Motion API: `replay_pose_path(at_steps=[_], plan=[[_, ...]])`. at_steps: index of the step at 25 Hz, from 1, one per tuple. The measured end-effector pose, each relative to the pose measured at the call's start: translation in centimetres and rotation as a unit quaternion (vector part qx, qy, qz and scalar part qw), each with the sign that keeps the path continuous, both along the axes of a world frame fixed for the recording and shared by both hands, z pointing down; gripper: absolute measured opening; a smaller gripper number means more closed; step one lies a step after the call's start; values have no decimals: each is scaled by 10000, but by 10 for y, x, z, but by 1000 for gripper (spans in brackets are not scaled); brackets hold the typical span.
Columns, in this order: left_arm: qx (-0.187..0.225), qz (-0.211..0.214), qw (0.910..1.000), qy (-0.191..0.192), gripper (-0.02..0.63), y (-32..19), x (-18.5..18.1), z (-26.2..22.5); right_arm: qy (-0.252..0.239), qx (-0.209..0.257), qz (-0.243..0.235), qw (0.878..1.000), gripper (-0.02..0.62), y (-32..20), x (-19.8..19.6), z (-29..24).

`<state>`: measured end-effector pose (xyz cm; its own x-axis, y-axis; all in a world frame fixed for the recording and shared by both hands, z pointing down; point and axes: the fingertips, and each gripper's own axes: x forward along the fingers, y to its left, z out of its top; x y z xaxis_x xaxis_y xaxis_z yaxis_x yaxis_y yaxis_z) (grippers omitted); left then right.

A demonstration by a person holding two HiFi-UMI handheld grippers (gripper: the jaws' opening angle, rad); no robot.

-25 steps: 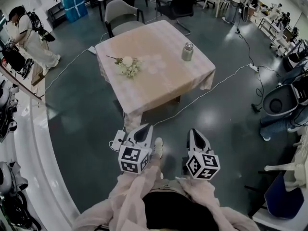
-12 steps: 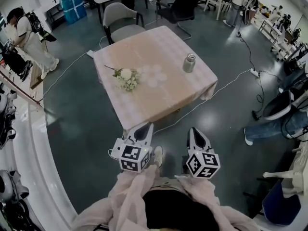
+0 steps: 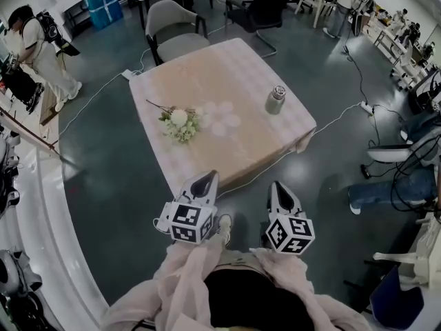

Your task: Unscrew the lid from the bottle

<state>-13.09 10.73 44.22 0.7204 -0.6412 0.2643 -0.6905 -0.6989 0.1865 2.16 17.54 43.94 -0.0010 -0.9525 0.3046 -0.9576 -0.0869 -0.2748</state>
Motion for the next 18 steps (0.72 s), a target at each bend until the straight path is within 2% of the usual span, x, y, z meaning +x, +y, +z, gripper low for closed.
replay_pose_path(at_steps=[12, 18], plan=[[-24, 23, 10000, -68, 25, -70, 12, 9, -21, -31, -1, 10000, 12, -70, 15, 7], [-73, 25, 10000, -47, 25, -88, 19, 13, -25, -115, -32, 9999, 12, -90, 20, 13]])
